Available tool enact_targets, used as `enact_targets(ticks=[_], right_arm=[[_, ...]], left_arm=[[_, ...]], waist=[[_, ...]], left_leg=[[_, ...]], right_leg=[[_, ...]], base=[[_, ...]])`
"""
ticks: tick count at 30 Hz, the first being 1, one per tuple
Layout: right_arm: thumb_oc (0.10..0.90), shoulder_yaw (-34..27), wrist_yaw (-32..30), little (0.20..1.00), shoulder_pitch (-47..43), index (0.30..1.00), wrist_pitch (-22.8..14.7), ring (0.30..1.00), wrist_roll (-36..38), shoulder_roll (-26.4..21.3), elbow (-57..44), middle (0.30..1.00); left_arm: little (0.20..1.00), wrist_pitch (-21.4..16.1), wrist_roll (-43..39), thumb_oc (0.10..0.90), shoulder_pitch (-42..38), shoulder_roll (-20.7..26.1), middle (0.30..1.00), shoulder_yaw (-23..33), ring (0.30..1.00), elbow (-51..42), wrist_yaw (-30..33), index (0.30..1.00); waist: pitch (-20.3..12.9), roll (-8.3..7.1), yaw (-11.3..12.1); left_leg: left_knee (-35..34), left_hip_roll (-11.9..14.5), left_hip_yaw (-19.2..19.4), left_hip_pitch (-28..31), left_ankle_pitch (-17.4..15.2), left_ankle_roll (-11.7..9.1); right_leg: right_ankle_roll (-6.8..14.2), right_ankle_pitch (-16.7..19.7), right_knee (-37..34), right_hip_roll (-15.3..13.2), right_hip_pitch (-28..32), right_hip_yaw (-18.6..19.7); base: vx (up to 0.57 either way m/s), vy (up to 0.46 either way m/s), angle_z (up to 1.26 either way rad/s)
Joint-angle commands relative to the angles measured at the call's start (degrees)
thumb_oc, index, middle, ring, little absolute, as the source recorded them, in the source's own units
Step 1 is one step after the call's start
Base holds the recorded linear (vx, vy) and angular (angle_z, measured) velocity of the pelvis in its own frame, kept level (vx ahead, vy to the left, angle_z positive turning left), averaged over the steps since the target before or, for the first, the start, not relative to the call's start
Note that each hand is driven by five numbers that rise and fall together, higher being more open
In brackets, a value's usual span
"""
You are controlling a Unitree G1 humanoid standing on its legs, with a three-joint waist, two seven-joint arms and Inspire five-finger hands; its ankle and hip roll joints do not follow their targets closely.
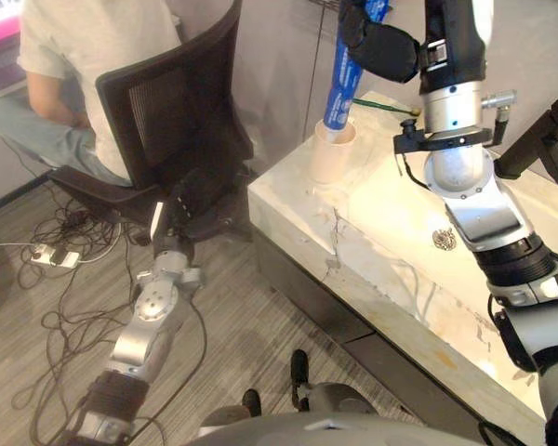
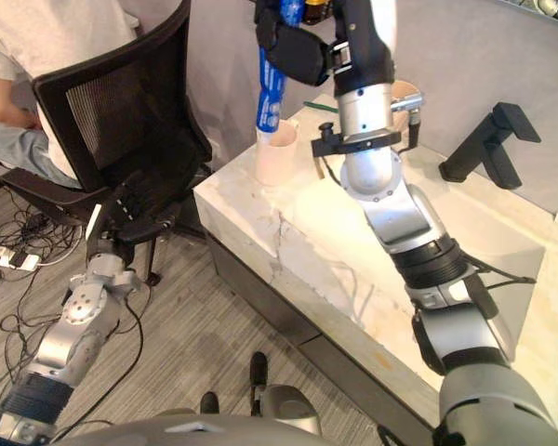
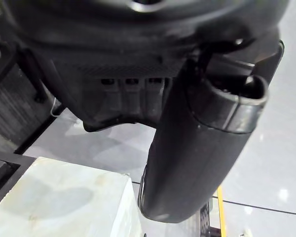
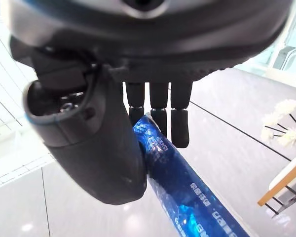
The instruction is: Organize the bathroom.
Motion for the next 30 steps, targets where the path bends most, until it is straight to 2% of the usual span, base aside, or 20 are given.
enact_targets(ticks=[1,6,13,21,30], right_arm=[[0.400,-3.98,-5.50,0.300,-7.97,0.300,-3.44,0.300,-1.68,1.08,2.42,0.300],[0.400,-4.10,-6.06,0.300,-8.72,0.300,-2.94,0.300,-1.12,0.64,4.10,0.300],[0.400,-4.25,-5.92,0.300,-8.44,0.300,-3.39,0.300,-1.62,-0.27,6.07,0.300],[0.400,-4.22,-6.62,0.300,-9.17,0.300,-2.76,0.300,-2.70,-0.54,8.23,0.300],[0.400,-3.99,-6.80,0.300,-9.46,0.300,-3.76,0.300,-3.41,-1.50,11.86,0.300]], left_arm=[[0.900,-4.08,2.16,0.800,-0.11,2.91,0.900,0.02,0.900,-5.14,-0.56,0.900],[0.900,-4.49,1.77,0.800,1.04,3.26,0.900,0.29,0.900,-5.00,-1.14,0.900],[0.900,-4.85,0.85,0.800,0.44,2.80,0.900,-0.36,0.900,-4.76,-1.73,0.900],[0.900,-3.49,1.34,0.800,-0.09,2.57,0.900,-0.57,0.900,-4.25,-1.61,0.900],[0.900,-3.11,1.79,0.800,1.09,2.76,0.900,-0.23,0.900,-4.06,-2.83,0.900]], waist=[[-5.78,0.16,1.66],[-5.98,0.24,1.90],[-6.43,-0.29,2.23],[-6.95,-0.43,2.69],[-6.79,-0.57,3.72]], left_leg=[[5.44,-3.58,2.50,-1.58,-5.73,1.44],[5.82,-3.39,2.88,-1.83,-5.75,1.27],[10.92,-4.07,2.26,-4.04,-7.19,-0.11],[10.68,-4.00,1.27,-3.61,-6.46,-0.54],[9.69,-3.40,1.36,-3.64,-5.96,-0.85]], right_leg=[[6.19,-7.35,4.12,1.43,-1.94,-0.31],[5.76,-7.91,4.06,1.48,-1.40,-0.19],[4.49,-8.78,3.87,1.22,0.39,-0.23],[3.91,-9.33,4.08,1.73,1.20,-0.66],[3.70,-9.95,4.02,1.62,1.94,-2.36]], base=[[0.09,-0.030,0.06],[0.06,-0.017,0.09],[0.04,-0.001,0.09],[0.08,-0.028,0.06],[0.07,-0.060,0.02]])
